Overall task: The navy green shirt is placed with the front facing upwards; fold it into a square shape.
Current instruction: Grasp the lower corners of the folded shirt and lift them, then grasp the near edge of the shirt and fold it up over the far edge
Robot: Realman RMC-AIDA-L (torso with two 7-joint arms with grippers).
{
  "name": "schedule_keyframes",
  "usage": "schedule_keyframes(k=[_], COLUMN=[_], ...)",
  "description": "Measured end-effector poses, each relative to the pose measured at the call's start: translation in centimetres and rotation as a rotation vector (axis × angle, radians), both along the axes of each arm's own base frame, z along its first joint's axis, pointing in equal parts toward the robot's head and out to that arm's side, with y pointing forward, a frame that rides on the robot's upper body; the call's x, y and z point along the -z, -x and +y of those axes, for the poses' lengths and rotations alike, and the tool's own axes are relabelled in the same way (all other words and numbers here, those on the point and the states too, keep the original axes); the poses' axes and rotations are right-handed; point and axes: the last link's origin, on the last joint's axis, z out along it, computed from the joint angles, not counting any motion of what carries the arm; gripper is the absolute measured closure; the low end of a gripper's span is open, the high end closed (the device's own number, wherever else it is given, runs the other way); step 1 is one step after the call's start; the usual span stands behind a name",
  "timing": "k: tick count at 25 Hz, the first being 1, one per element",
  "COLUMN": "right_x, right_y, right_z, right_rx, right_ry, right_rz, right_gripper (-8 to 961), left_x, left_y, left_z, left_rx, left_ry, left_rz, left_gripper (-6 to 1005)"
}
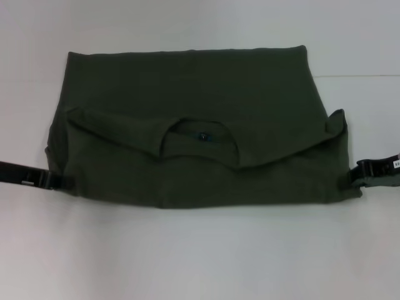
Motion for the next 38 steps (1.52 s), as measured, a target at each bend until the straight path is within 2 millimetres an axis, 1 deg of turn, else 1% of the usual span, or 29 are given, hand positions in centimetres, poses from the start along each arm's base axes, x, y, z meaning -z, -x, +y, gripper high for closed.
schedule_keyframes(k=[6,7,9,16,22,26,27,32,35,38], right_x=[-0.7,-0.8,-0.9,-0.4,-0.2,0.0,0.0,0.1,-0.2,-0.7], right_y=[0.5,0.5,0.4,0.2,0.3,0.4,0.5,0.7,0.6,0.7], right_z=[-1.5,-1.8,-2.4,-4.6,-5.9,-6.6,-6.7,-7.3,-7.2,-6.9], right_rx=[-0.032,-0.035,-0.037,-0.075,-0.111,-0.127,-0.129,-0.135,-0.132,-0.132], right_ry=[0.104,0.125,0.168,0.325,0.446,0.517,0.531,0.576,0.57,0.536], right_rz=[0.023,0.026,0.023,0.0,-0.024,-0.036,-0.037,-0.026,-0.027,-0.017], right_gripper=[914,914,914,914,914,914,914,914,914,914], left_x=[-1.0,-1.4,-1.6,-2.7,-3.2,-3.3,-3.0,-2.5,-2.7,-3.3], left_y=[0.1,0.1,0.1,0.3,-0.1,0.0,0.2,0.3,0.2,-0.1], left_z=[-1.6,-2.3,-2.7,-6.3,-9.1,-9.4,-9.9,-10.4,-10.2,-9.6], left_rx=[-0.026,-0.031,-0.031,-0.047,-0.043,-0.048,-0.063,-0.076,-0.076,-0.067], left_ry=[0.075,0.104,0.122,0.264,0.409,0.434,0.478,0.536,0.536,0.499], left_rz=[-0.027,-0.037,-0.043,-0.096,-0.163,-0.161,-0.14,-0.114,-0.11,-0.122], left_gripper=[893,892,892,889,886,885,884,882,881,880])
